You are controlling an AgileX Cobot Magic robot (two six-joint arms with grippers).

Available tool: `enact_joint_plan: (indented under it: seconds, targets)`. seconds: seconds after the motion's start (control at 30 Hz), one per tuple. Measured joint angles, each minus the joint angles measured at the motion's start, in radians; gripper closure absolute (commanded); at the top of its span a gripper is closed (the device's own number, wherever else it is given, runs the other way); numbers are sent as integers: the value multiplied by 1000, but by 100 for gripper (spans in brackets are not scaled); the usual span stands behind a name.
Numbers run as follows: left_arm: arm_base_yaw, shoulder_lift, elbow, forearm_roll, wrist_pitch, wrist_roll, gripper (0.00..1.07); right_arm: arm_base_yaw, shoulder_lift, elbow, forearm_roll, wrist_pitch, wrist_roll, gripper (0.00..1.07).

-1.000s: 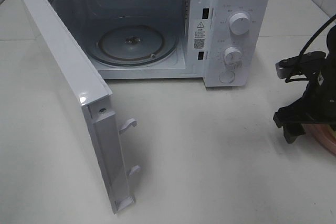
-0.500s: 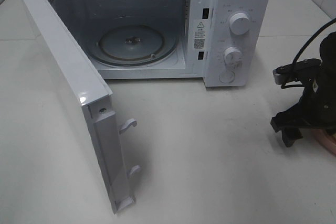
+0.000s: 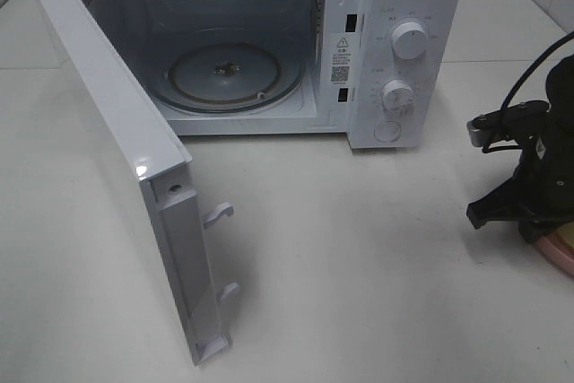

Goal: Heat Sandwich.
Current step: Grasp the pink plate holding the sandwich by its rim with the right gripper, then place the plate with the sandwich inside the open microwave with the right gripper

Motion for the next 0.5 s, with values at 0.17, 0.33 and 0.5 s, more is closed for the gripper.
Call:
enact_joint_plan:
  seconds: [0.17,0.33,0.5]
  targets:
    - [0,0,0,0,0,0,9,0,0,0,2,1,3,107]
    - [0,0,0,0,0,0,9,0,0,0,0,3,4,107]
    - [0,0,0,0,0,0,9,0,0,0,-7,13,4,107]
